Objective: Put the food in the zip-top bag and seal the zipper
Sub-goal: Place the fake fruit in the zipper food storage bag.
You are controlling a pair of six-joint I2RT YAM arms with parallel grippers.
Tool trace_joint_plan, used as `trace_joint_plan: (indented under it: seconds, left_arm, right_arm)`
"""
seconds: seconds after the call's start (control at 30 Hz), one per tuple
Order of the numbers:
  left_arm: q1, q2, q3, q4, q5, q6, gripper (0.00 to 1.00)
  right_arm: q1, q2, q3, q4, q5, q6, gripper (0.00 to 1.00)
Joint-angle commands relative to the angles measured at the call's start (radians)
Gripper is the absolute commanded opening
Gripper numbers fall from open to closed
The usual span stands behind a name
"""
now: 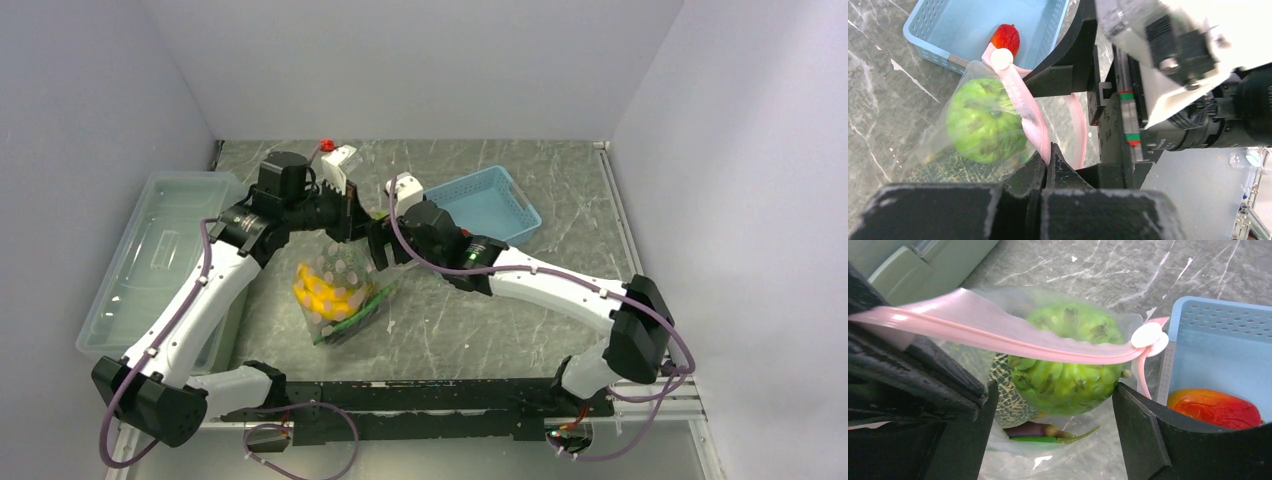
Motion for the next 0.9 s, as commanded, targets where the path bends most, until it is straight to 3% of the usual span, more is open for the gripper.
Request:
trace_joint_plan:
  seconds: [0.0,0.3,0.67,0.87]
  left_arm:
    - [-0.037,-0.025,0.017,-0.009,0.082,-0.011,0.00]
    - [-0.017,0.014,0.011,-0.038,-0.019,-0.035,0.00]
    - [0.071,0.036,-0.006,-0.020,-0.017,-0.099,0.00]
    - [0.081,0.022,-0.013,-0.017,-0.025,-0.099,0.00]
  right_arm:
    - [-0.006,-0.079,0.008,0.067,-0.013,0.001,0.87]
    - [-0.006,-0.146,0.059,-0.037,0.006,-0.023,0.89]
    - [-0.013,-0.188,0.106,-0.160,0.091,-0.070,0.89]
    - [-0.131,-0.235,0.114,-0.217,0.091,-0.081,0.87]
